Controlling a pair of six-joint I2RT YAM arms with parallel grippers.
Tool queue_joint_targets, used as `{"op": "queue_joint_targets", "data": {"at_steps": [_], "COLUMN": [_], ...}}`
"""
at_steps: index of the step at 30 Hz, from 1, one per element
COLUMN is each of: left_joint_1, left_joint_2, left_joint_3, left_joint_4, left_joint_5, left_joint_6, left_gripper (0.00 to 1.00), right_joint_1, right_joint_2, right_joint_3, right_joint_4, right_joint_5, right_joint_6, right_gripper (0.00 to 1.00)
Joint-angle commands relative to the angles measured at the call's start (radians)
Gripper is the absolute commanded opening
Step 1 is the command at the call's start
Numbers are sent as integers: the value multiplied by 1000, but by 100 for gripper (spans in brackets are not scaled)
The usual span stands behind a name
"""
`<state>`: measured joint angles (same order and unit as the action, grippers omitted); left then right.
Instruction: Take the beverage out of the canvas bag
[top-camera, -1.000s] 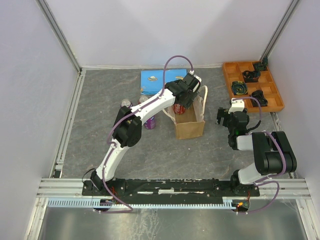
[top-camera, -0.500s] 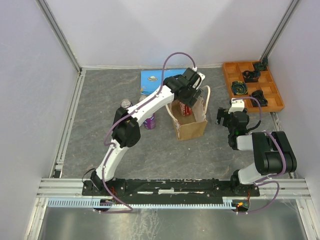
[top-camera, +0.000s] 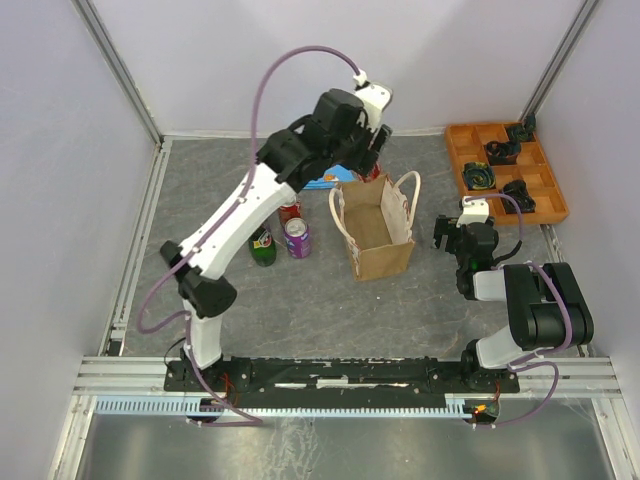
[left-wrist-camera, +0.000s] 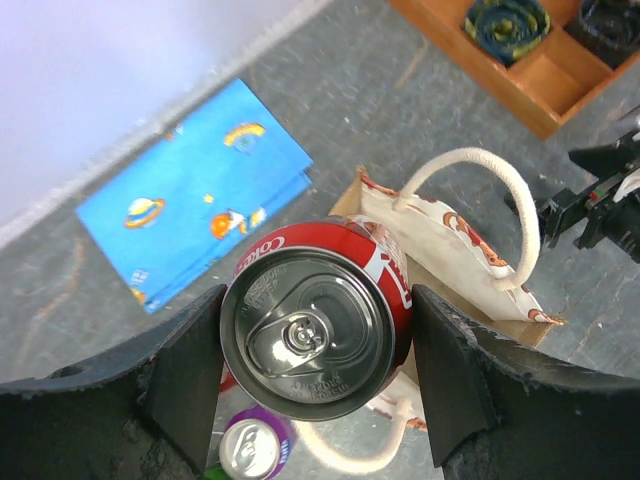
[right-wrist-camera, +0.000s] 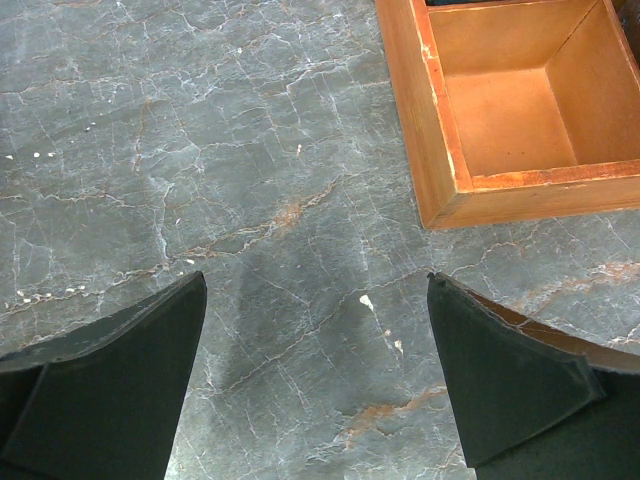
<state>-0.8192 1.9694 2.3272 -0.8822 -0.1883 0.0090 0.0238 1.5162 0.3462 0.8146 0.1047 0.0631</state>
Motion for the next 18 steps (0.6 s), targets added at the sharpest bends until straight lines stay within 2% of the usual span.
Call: {"op": "queue_joint_targets", "data": {"at_steps": [1, 5, 10, 14, 18], "left_joint_1": [-20, -20, -20, -20, -19], "left_joint_2": [-192, -325, -527, -721, -859], "left_joint_3": [-15, -140, -432, -753, -1002], "left_joint_4": [106, 129, 178, 283, 379], "left_joint_5": [-142, -248, -332, -318, -279], "left_joint_6": [77, 85, 53, 5, -49], "left_gripper": [3, 3, 3, 3, 3], "right_joint_1": [-2, -3, -2, -2, -3], "right_joint_2": [-4, -4, -3, -4, -4], "right_joint_3": [23, 24, 25, 23, 24], "right_joint_4": [41, 41, 41, 41, 42], "right_joint_5": [-8, -8, -7, -8, -8], "right_joint_6": [-5, -5, -5, -4, -5], "right_gripper": [99, 99, 99, 99, 99]}}
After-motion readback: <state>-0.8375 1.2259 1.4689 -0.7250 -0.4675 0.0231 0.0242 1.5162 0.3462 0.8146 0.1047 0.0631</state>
